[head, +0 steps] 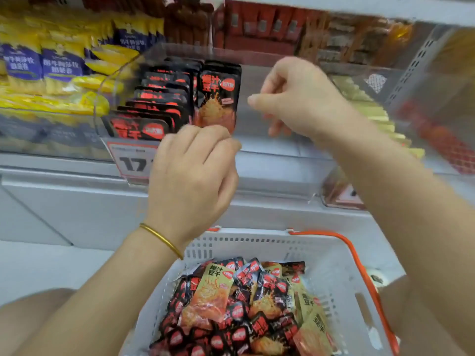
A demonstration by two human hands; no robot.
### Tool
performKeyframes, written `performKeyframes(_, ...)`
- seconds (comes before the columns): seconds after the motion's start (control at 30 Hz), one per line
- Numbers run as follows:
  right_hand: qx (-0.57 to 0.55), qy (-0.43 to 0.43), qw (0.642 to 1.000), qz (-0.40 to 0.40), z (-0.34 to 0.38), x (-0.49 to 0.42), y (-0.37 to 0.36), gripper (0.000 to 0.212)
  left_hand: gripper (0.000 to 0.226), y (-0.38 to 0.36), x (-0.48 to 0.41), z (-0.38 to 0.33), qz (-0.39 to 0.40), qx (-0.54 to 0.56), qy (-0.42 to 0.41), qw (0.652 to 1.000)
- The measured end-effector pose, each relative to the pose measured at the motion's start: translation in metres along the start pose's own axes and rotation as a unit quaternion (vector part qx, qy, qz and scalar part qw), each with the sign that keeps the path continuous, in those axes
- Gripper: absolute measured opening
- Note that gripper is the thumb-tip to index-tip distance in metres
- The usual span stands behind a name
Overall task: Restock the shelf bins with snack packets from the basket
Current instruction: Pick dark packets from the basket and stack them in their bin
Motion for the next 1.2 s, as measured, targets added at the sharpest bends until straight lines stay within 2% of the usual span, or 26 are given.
performKeyframes(0.07, -0.01, 0.03, 0.999, 0.042, -0.01, 0.051, 0.001, 0.021, 0.019, -0.023, 0.012, -0.02, 0.08, 0.034, -0.007, 0.996)
performKeyframes(0.13, 0.005, 0.011, 0.984, 0.181, -0.044, 0.094, -0.046, 0.014, 0.019, -0.05, 0.033, -0.032, 0.169, 0.051, 0.016, 0.984)
performKeyframes(0.2, 0.09, -0.02, 0.932, 0.35, -0.092, 0.135, -0.113, 0.007, 0.025, -0.076, 0.059, -0.04, 0.249, 0.061, 0.043, 0.966)
performKeyframes(0.27, 0.183, -0.037, 0.859, 0.476, -0.146, 0.171, -0.176, 0.013, 0.031, -0.095, 0.08, -0.045, 0.3, 0.07, 0.065, 0.949)
performKeyframes(0.33, 0.254, -0.004, 0.8, 0.544, -0.186, 0.204, -0.222, 0.022, 0.035, -0.11, 0.095, -0.049, 0.333, 0.084, 0.084, 0.935)
performKeyframes(0.43, 0.27, 0.063, 0.77, 0.575, -0.213, 0.242, -0.267, 0.027, 0.036, -0.126, 0.112, -0.05, 0.37, 0.099, 0.099, 0.918)
performKeyframes(0.57, 0.259, 0.077, 0.777, 0.569, -0.22, 0.275, -0.291, 0.027, 0.037, -0.133, 0.115, -0.05, 0.384, 0.087, 0.09, 0.915)
performKeyframes(0.67, 0.255, 0.074, 0.785, 0.56, -0.222, 0.283, -0.302, 0.01, 0.039, -0.138, 0.117, -0.049, 0.398, 0.077, 0.093, 0.91)
performKeyframes(0.73, 0.208, 0.059, 0.802, 0.557, -0.215, 0.269, -0.297, 0.029, 0.041, -0.142, 0.119, -0.051, 0.422, 0.081, 0.106, 0.897)
performKeyframes(0.77, 0.185, 0.065, 0.812, 0.55, -0.208, 0.258, -0.292, 0.029, 0.04, -0.146, 0.122, -0.051, 0.446, 0.077, 0.115, 0.884)
performKeyframes(0.83, 0.169, 0.092, 0.828, 0.527, -0.19, 0.233, -0.274, 0.013, 0.031, -0.154, 0.133, -0.047, 0.503, 0.065, 0.136, 0.851)
performKeyframes(1.0, 0.118, 0.111, 0.886, 0.435, -0.142, 0.174, -0.197, 0.011, 0.032, -0.16, 0.152, -0.046, 0.598, 0.144, 0.245, 0.75)
performKeyframes(1.07, 0.078, 0.091, 0.91, 0.396, -0.13, 0.158, -0.168, 0.01, 0.029, -0.158, 0.149, -0.046, 0.596, 0.177, 0.276, 0.733)
performKeyframes(1.17, -0.074, -0.001, 0.933, 0.353, -0.121, 0.145, -0.135, 0.011, 0.017, -0.146, 0.126, -0.036, 0.533, 0.23, 0.308, 0.754)
performKeyframes(1.2, -0.132, -0.04, 0.938, 0.317, -0.122, 0.141, -0.124, 0.013, 0.015, -0.141, 0.118, -0.031, 0.508, 0.263, 0.331, 0.75)
Point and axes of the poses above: each hand's wrist, its own x-axis away from the middle knuckle, its own y-axis out of the back of the hand, z = x × y, the point moved 8 cm from there along -x, towards the middle knuckle, and after that the axes turned 15 degrees about x, right-handed, at the moved point
